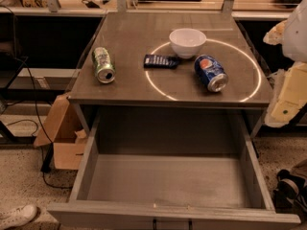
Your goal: Place pepsi can into top drawer
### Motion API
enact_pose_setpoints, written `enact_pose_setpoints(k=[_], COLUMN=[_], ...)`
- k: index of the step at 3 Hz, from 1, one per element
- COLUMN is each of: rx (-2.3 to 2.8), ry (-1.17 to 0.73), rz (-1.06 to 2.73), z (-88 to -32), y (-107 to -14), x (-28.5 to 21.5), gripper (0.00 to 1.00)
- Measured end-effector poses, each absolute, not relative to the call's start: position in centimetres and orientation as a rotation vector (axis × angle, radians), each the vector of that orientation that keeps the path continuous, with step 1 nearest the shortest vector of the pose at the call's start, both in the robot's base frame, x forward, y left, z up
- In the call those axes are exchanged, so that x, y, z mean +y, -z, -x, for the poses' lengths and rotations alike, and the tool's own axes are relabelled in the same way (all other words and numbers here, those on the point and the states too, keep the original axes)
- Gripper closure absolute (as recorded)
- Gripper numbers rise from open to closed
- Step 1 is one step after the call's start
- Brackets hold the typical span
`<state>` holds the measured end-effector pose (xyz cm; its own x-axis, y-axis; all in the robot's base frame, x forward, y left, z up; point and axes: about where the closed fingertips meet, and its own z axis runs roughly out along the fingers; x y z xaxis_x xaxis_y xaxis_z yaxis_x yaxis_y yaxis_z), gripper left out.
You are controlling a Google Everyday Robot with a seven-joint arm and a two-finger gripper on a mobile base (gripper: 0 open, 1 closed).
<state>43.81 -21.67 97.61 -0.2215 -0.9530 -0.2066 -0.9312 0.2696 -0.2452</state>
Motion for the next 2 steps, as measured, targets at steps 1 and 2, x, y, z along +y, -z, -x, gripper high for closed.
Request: enact_pose_setpoints(k=[1, 2], rx=[2.251, 2.251], ry=[0.122, 0.123], rz=[1.729, 1.729], z=[-43.39, -43.38], y=[-97.74, -97.74], x=[-22.0, -22.01], gripper=[0.0, 0.0])
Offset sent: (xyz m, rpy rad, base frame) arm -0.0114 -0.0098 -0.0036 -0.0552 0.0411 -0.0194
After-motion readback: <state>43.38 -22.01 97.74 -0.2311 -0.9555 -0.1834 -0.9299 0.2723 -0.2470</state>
